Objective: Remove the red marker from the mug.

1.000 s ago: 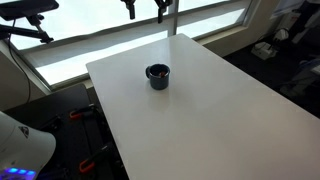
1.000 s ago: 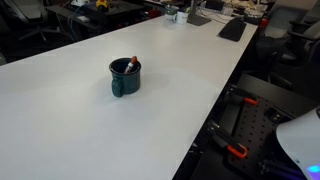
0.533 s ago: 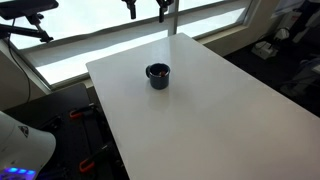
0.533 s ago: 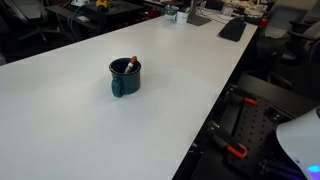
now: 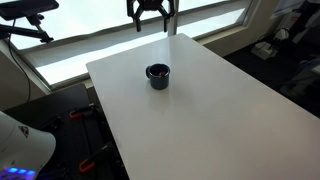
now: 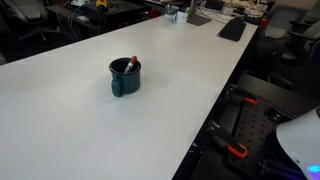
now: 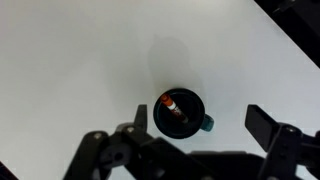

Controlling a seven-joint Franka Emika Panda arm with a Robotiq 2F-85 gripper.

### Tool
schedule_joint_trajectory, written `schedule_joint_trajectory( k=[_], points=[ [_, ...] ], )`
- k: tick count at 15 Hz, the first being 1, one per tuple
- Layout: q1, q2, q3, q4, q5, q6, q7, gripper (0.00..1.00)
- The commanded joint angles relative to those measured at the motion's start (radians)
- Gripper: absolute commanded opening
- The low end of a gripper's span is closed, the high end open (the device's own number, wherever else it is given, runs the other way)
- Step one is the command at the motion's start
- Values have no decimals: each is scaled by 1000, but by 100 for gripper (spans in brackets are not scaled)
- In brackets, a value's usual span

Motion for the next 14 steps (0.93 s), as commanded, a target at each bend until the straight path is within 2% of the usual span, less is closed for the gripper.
schedule_joint_trajectory(
  k=[1, 9, 14],
  points=[
    [-10, 86, 20, 51, -2, 31, -33, 100],
    [-47, 239, 22, 80, -10, 50, -100, 99],
    [-75, 268, 26, 53, -20, 88, -189, 98]
  ],
)
